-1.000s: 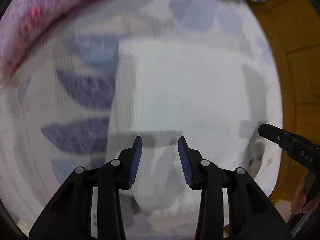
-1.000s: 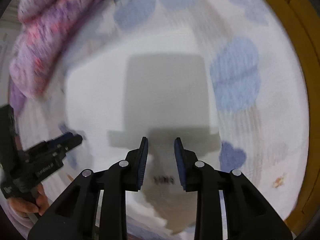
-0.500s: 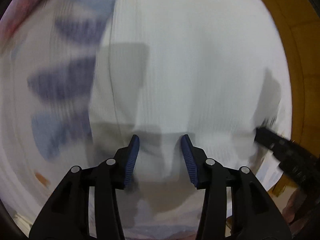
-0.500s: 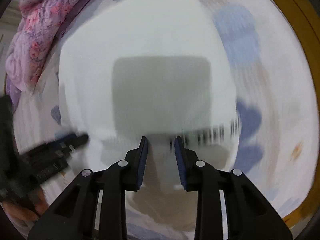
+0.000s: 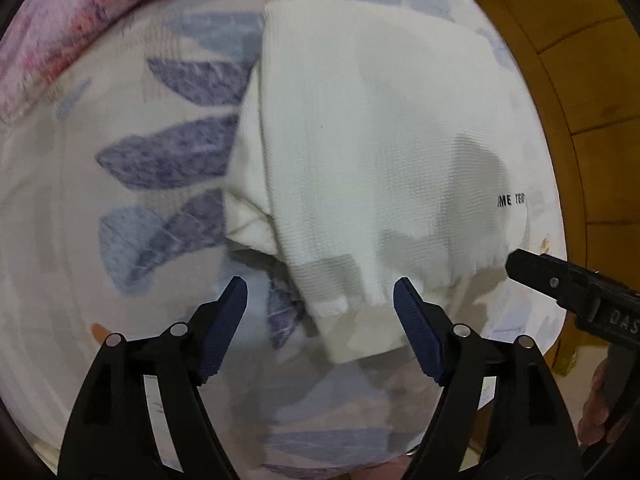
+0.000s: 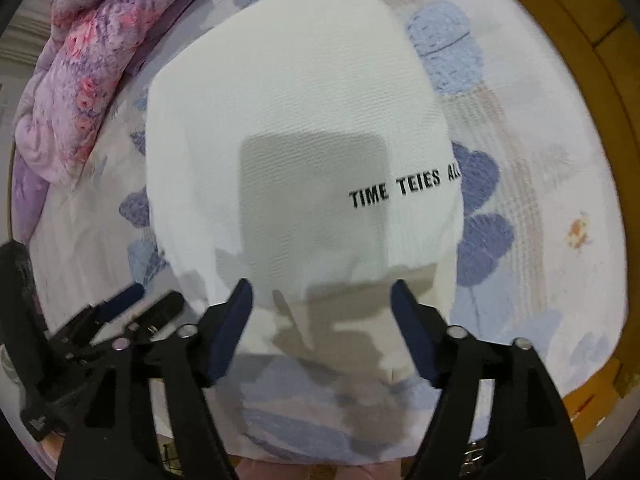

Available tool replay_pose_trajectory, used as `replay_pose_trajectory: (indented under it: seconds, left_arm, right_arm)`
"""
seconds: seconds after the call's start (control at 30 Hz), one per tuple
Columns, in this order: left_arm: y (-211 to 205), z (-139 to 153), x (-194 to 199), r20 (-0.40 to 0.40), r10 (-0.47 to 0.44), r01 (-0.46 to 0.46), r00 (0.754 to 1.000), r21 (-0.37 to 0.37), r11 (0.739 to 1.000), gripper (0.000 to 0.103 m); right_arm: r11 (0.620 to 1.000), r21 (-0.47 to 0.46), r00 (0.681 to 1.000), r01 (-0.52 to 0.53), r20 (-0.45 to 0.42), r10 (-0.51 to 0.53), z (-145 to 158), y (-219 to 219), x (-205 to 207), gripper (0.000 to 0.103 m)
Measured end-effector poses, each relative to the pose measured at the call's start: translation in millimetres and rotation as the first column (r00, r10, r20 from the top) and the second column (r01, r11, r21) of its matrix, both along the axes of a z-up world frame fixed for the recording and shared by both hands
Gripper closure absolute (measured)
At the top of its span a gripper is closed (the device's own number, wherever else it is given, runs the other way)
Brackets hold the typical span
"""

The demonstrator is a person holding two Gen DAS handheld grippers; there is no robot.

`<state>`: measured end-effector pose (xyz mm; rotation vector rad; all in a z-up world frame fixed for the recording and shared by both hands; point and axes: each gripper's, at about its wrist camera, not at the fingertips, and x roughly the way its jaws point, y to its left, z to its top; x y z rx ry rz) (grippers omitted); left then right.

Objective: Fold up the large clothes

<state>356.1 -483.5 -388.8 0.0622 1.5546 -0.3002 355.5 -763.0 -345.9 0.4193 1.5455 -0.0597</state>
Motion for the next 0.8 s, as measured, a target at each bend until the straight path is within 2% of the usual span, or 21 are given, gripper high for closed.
replay_pose_trajectory:
  seconds: [0.1, 0.17, 0.3, 0.4, 0.6, 0.8]
  left_arm:
    - [6.4, 22.6, -9.9, 0.061, -0.052, 0.051, 0.997, 0.027, 0.998, 0.017]
    - [15.6, 41.0, -12.3, 0.084, -0.065, 0.064, 0.994, 0.011, 0.998, 0.016]
    - [38.3, 73.3, -27.4, 0.117, -0.104, 0.108, 0.988, -0.028, 0.994, 0.013]
    - [53.2, 97.6, -42.0, 0.176, -0.141, 0.152, 0.974, -0.052, 0.987, 0.013]
    - [85.7, 157.8, -78.6, 0.314, -0.189, 0.218, 0.93, -0.061, 0.974, 0.013]
    - [124.5, 207.0, -112.0, 0.367, -0.171, 0.22, 0.914, -0.095, 0.971, 0.012]
  right_arm:
    - [0.999, -0.031, 0.999, 0.007, 0.035, -0.006, 22.0, 11.0, -16.0, 0.019]
    - [0.998, -0.052, 0.997, 0.027, 0.069, -0.023, 36.1, 20.6, -28.6, 0.016]
    - [0.995, -0.089, 0.992, 0.051, 0.123, -0.039, 46.6, 68.0, -33.8, 0.016]
    - [0.992, -0.104, 0.985, 0.074, 0.163, -0.056, 64.9, 93.6, -48.0, 0.016]
    - [0.98, -0.12, 0.949, 0.161, 0.291, -0.12, 118.2, 141.5, -83.0, 0.013]
    - [0.967, -0.154, 0.91, 0.205, 0.395, -0.129, 165.1, 187.8, -114.8, 0.01]
